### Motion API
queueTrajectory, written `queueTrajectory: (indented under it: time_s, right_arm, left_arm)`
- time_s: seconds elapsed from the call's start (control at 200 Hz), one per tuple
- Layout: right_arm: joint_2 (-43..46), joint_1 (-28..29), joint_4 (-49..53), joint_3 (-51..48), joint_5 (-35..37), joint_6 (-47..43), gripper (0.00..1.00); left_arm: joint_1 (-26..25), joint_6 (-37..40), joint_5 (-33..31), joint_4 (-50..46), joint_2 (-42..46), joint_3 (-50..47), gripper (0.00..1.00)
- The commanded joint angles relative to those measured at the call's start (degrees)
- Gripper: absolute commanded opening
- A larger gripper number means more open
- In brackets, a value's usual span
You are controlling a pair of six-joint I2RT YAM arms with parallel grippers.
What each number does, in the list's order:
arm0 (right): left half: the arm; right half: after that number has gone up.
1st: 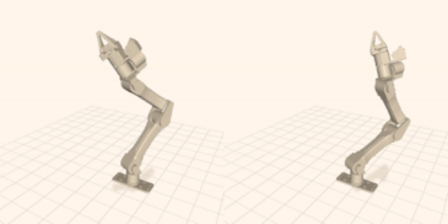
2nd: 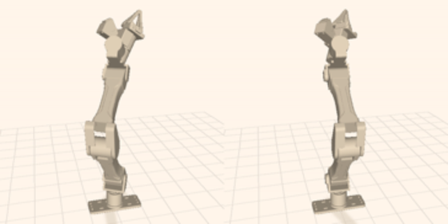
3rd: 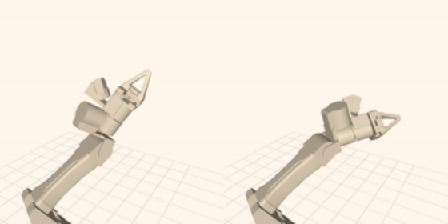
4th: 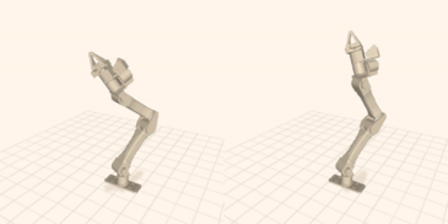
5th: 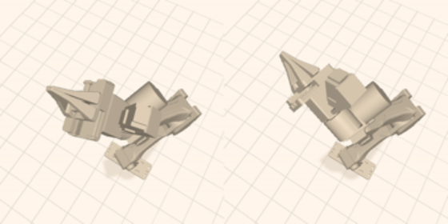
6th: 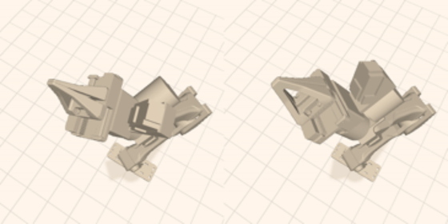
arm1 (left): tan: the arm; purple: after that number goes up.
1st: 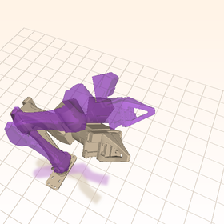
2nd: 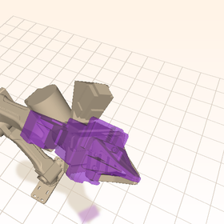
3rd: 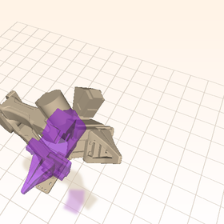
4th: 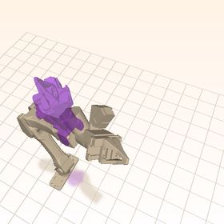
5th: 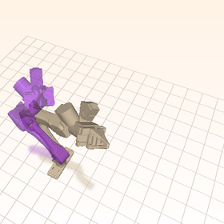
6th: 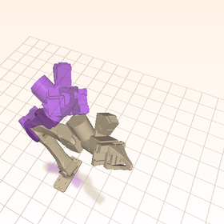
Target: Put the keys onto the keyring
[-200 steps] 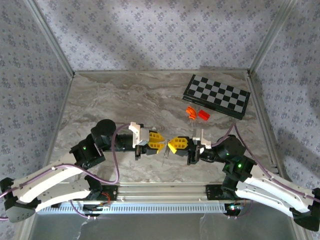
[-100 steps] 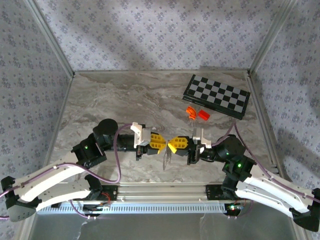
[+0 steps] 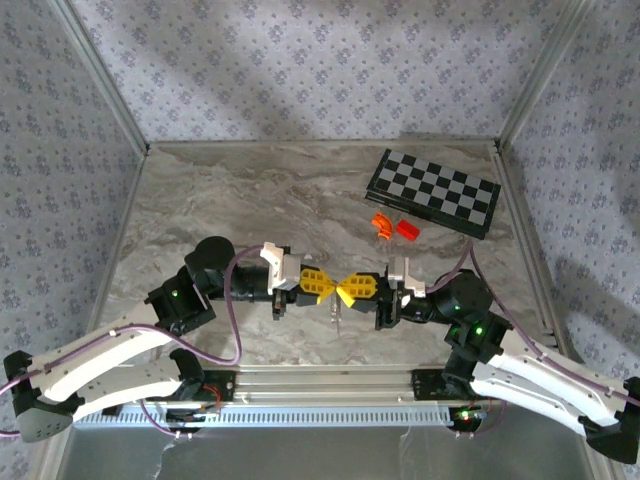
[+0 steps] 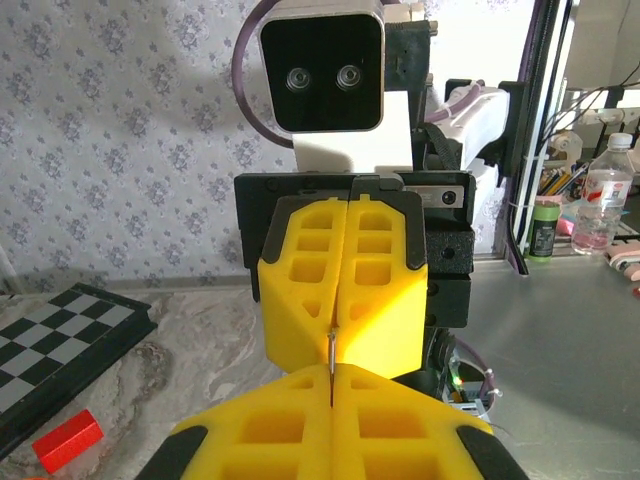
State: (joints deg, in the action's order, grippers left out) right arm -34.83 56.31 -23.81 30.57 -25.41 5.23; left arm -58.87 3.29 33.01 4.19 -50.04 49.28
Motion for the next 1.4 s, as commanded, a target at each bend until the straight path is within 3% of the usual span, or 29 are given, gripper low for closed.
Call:
queueTrajectory:
  time_s: [0.0,0.27,0.415,0.65,0.82,1.094,1.394]
  right_arm:
    - [0.55,-0.29,-2.93,0.46,-0.69,1.47,0.00]
    - [0.55,-0.45,-4.05,-0.07,-1.22,2.59,0.00]
    - [0.47,-0.68,-3.96,0.08,-1.31,2.58,0.00]
    - [0.33,-0.86,2.48,2.14,0.70,2.24,0.00]
    - [2.67,-1.50,10.26,4.14,4.23,2.50,0.47]
    - [4.51,-2.85,24.35,9.63,9.06,0.44,0.99]
    - [-4.92,-10.13,32.43,16.55,10.93,2.48,1.00]
  left_arm:
    - [0.09,-0.79,2.05,3.14,0.02,0.73,0.08]
    - [0.07,-0.75,3.38,3.55,-0.07,0.78,0.08]
    - [0.12,-0.76,3.79,3.80,-0.07,0.94,0.00]
    - [0.07,0.52,1.63,1.29,0.57,1.36,0.00]
    - [0.07,2.66,-1.65,-2.49,1.81,1.51,0.00]
    - [0.07,4.61,-7.39,-8.85,3.75,1.26,0.00]
    - [0.07,3.94,-11.80,-11.47,6.88,-1.87,0.00]
